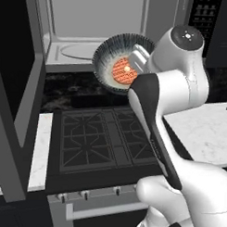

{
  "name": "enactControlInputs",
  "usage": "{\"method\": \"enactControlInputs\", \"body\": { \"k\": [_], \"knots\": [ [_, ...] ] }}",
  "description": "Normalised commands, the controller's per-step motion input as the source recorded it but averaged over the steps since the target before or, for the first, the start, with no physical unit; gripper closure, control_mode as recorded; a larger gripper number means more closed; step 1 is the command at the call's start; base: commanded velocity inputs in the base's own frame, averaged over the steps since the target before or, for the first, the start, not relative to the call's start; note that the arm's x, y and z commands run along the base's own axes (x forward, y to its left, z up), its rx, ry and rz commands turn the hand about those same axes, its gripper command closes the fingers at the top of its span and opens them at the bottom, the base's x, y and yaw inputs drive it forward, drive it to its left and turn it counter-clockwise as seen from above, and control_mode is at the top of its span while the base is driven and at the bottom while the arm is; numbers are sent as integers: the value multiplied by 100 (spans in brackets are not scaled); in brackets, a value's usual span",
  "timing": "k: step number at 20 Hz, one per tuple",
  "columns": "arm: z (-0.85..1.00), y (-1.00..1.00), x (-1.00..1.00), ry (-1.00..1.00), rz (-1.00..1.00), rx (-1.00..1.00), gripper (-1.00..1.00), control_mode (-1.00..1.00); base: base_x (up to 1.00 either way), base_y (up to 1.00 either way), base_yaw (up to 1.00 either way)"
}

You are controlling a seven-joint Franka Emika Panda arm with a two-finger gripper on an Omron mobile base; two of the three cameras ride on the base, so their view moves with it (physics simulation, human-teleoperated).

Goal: Open the microwave, place the bowl with waffle inside the microwave, then close the microwave door and turn it on.

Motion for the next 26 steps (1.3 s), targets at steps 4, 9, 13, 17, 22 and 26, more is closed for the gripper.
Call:
{"method": "enactControlInputs", "body": {
  "k": [4, 9, 13, 17, 22, 26],
  "knots": [
    [43, 0, 50, -14, -20, 18, 100, -100, 0, 0, 0],
    [36, 0, 65, 0, -13, 22, 100, -100, 0, 0, 0],
    [3, 8, 73, 1, -14, 18, 100, -100, 0, 0, 0],
    [-1, 13, 69, 0, -16, 14, 100, -100, 0, 0, 0],
    [-3, 5, 73, 0, -8, 16, 100, -100, 0, 0, 0],
    [0, 1, 78, 3, 0, 18, 100, -100, 0, 0, 0]
  ]
}}
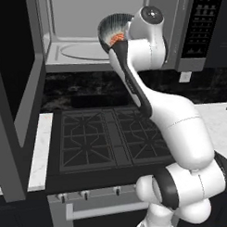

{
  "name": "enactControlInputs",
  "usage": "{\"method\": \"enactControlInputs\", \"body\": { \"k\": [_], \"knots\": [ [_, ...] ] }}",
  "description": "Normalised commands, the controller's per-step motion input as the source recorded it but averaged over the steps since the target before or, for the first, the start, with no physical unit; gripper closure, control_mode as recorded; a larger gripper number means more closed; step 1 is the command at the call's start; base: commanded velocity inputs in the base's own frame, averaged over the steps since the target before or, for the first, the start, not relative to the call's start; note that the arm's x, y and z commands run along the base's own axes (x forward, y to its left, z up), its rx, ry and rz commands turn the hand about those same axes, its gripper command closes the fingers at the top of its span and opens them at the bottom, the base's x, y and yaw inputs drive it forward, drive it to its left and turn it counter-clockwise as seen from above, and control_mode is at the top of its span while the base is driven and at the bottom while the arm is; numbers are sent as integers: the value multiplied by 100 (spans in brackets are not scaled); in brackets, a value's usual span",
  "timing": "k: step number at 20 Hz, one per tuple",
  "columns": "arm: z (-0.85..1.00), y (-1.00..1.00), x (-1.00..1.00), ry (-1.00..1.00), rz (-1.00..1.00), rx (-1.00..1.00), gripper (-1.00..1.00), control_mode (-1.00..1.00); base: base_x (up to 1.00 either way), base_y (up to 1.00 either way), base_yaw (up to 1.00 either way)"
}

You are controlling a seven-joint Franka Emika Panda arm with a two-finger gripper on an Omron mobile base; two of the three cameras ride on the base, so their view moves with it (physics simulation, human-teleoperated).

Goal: Open the microwave, place the bowl with waffle inside the microwave, then close the microwave door and turn it on.

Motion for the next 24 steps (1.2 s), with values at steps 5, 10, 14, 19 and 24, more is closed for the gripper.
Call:
{"method": "enactControlInputs", "body": {
  "k": [5, 10, 14, 19, 24],
  "knots": [
    [0, 3, 79, 3, 0, 15, 100, -100, 0, 0, 0],
    [-10, 18, 72, 0, 0, 15, 100, -100, 0, 0, 0],
    [-5, 23, 70, 4, 0, 6, 100, -100, 0, 0, 0],
    [-11, 25, 53, 9, 0, 0, 100, -100, 0, 0, 0],
    [-18, 16, 34, 4, 0, 0, -100, -100, 0, 0, 0]
  ]
}}
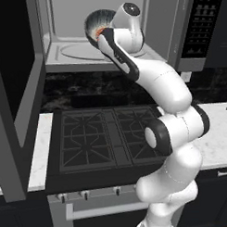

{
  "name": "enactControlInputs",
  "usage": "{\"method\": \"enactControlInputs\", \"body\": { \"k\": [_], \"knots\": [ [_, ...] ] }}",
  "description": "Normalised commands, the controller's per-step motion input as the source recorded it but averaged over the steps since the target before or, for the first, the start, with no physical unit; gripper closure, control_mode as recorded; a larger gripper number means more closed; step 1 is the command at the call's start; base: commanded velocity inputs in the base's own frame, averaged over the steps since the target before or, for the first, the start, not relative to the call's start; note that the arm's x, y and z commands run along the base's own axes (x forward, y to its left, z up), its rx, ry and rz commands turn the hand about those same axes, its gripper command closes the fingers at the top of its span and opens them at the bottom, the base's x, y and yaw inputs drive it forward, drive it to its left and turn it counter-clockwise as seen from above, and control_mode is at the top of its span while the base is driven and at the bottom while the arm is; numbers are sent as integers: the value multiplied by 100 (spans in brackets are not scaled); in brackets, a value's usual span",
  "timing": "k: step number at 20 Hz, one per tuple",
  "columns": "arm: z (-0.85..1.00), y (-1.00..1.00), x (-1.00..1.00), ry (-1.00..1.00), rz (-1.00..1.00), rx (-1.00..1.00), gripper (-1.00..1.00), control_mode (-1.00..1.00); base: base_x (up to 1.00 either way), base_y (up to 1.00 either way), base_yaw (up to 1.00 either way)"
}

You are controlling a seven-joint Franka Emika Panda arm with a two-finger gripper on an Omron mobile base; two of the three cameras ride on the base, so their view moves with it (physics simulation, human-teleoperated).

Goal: Open the microwave, place the bowl with waffle inside the microwave, then close the microwave door and turn it on.

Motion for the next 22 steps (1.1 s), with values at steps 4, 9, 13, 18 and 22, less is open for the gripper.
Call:
{"method": "enactControlInputs", "body": {
  "k": [4, 9, 13, 18, 22],
  "knots": [
    [-5, -1, -13, -29, -2, 5, -100, -100, 0, 0, 0],
    [-24, -3, -76, -75, -3, 11, -100, -100, 0, 0, 0],
    [-63, -24, -100, -85, 0, 19, -100, -100, 0, 0, 0],
    [-7, -18, -100, -43, -2, 18, -100, -100, 0, 0, 0],
    [9, -18, -100, -9, -2, 5, -100, -100, 0, 0, 0]
  ]
}}
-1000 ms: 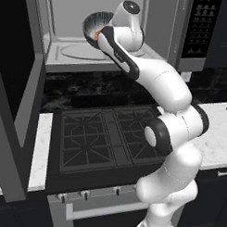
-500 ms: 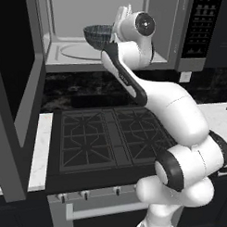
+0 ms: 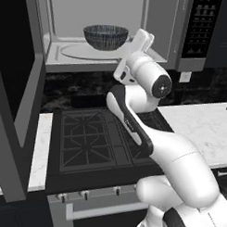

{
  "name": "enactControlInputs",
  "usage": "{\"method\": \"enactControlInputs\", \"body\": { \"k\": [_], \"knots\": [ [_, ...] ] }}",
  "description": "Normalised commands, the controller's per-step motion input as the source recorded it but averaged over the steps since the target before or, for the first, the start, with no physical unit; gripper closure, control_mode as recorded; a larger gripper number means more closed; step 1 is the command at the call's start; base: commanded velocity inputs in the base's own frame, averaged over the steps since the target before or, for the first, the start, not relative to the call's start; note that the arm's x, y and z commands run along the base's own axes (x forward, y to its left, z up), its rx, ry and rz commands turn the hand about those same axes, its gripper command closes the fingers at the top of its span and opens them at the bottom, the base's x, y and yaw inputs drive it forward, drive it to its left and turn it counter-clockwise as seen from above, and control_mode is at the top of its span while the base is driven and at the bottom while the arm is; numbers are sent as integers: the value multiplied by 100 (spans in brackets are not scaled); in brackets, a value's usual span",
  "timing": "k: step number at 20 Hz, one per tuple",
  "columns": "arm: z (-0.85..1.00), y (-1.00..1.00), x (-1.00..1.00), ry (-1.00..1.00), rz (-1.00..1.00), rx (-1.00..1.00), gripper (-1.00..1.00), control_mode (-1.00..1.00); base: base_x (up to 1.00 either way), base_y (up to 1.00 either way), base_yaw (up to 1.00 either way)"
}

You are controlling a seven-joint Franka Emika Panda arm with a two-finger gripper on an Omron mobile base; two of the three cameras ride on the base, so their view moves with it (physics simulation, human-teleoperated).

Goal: Open the microwave, place the bowl with waffle inside the microwave, then close the microwave door and turn it on.

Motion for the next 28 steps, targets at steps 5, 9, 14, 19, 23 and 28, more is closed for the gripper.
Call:
{"method": "enactControlInputs", "body": {
  "k": [5, 9, 14, 19, 23, 28],
  "knots": [
    [2, 0, -100, 20, -9, -16, -100, -100, 0, 0, 0],
    [0, 0, -92, 44, -7, -40, -100, -100, 0, 0, 0],
    [-17, 0, -63, 39, -4, -45, -100, -100, 0, 0, 0],
    [-51, -17, -16, 16, -1, -43, -100, -100, 0, 0, 0],
    [-70, -5, 0, 2, -3, -43, -100, -100, 0, 0, 0],
    [-62, 0, -1, 0, -2, -44, -100, -100, 0, 0, 0]
  ]
}}
